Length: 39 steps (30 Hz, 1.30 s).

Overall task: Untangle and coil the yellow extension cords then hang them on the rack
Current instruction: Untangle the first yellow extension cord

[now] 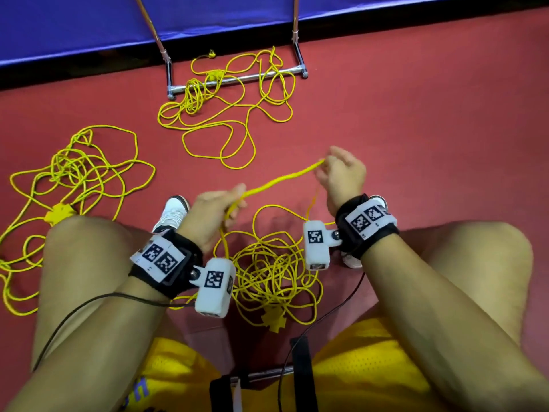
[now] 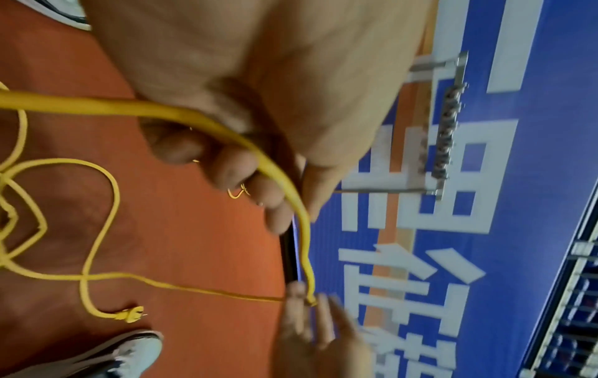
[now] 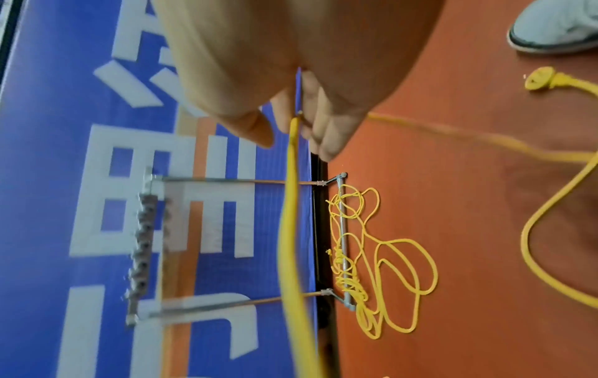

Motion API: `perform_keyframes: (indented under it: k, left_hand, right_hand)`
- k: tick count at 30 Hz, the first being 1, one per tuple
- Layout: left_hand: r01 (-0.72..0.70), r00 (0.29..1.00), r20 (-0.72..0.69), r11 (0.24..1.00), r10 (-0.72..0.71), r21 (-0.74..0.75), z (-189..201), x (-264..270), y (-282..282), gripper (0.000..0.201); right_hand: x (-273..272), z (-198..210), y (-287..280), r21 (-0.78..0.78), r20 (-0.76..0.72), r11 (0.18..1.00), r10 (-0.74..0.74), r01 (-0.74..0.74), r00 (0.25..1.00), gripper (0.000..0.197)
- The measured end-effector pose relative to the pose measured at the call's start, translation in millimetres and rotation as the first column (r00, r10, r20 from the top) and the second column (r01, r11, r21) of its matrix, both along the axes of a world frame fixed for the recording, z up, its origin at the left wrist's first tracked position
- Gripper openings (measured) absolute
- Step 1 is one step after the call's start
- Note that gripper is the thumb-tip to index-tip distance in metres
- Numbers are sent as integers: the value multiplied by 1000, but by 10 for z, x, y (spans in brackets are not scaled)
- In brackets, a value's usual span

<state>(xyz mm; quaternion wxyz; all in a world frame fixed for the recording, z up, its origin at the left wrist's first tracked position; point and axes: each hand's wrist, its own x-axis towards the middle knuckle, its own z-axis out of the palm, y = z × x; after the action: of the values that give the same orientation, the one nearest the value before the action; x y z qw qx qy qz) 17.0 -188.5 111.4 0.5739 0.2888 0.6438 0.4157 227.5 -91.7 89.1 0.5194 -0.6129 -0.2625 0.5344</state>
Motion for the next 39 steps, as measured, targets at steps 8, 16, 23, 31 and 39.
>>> perform_keyframes:
  k: [8, 16, 23, 31, 39]
  left_hand:
    - [231, 911, 376, 965, -170, -122, 45, 161, -109, 51]
    - [-131, 824, 546, 989, 150, -74, 116, -50, 75, 26]
    - [224, 913, 361, 973, -187, -61, 183, 171, -71, 26]
    - [459, 884, 194, 867, -425, -195, 73, 253, -159, 23]
    - [122, 959, 277, 968, -58, -219, 53, 248, -56, 45]
  right_hand:
    - [-343, 454, -341, 242, -161, 784, 613, -571, 774, 43]
    - [-491, 14, -755, -188, 338, 301, 913, -935, 226, 35]
    - [-409, 13, -517, -243, -401, 709, 548, -662, 734, 55]
    - [-312, -56, -213, -323, -554, 946, -192, 4, 810, 25]
    - [-286, 298, -283, 144, -90, 830, 553, -538, 828, 41]
